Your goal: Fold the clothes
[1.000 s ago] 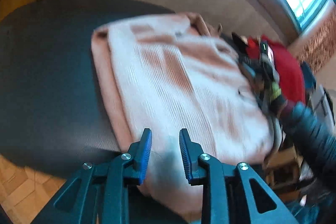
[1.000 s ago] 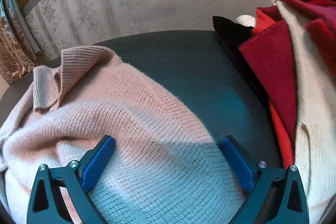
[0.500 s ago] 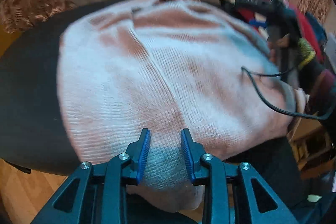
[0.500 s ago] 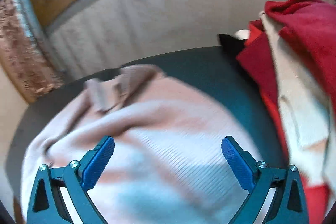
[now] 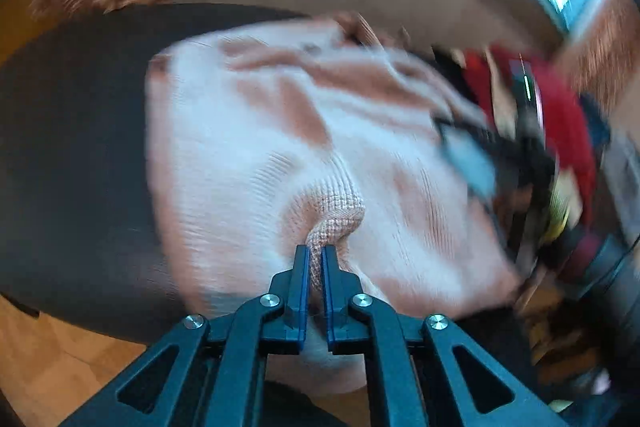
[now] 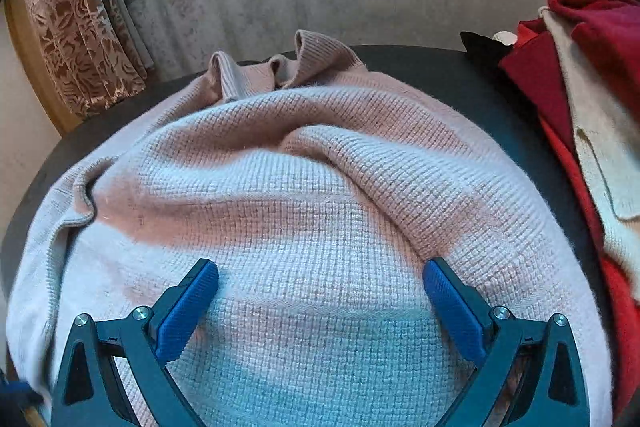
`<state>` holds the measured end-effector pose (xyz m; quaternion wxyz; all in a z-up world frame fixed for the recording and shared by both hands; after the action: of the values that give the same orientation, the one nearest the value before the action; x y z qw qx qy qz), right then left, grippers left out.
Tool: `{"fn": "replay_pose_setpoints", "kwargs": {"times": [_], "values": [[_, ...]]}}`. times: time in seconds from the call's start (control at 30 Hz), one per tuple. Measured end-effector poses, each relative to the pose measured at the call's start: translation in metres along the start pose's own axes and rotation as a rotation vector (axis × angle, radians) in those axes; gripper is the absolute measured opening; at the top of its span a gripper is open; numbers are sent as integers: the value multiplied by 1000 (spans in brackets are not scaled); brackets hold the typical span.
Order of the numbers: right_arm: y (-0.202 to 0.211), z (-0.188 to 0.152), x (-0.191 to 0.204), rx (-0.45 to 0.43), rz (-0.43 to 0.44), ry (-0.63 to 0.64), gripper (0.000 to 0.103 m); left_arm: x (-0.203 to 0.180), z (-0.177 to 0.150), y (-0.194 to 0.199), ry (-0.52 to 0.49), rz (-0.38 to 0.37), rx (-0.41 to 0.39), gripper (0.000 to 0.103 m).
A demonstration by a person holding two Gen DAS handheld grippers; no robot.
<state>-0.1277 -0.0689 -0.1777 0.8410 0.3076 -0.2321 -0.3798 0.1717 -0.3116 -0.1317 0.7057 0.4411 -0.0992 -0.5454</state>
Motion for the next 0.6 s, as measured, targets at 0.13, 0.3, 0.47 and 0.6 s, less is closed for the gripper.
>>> {"fn": "replay_pose_setpoints", "kwargs": {"times": [0.13, 0.3, 0.47, 0.6], "values": [[3, -3, -3, -14, 27, -24, 103, 55, 36, 30, 149, 3, -98, 4], [-1, -4, 2, -17, 27, -26, 103, 139, 83, 51, 267, 179, -183, 4], [-7, -4, 4, -14, 22, -16, 103, 231, 112, 68, 460, 525, -171, 3], [-9, -4, 6, -10, 14, -6, 103, 245, 114, 102, 541, 615, -270, 5]]}}
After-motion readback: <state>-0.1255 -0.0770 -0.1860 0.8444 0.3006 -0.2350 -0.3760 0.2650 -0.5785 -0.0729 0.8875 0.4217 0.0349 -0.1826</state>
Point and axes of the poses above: each gripper's, at about its wrist camera, not at the fingertips, and y roughly against the way its jaws point, x to its left, z to its top, the point moved 2 cm from there along -y, roughly the way its jaws point, and after that the axes turned 5 degrees about -x, right-handed, at the moved point
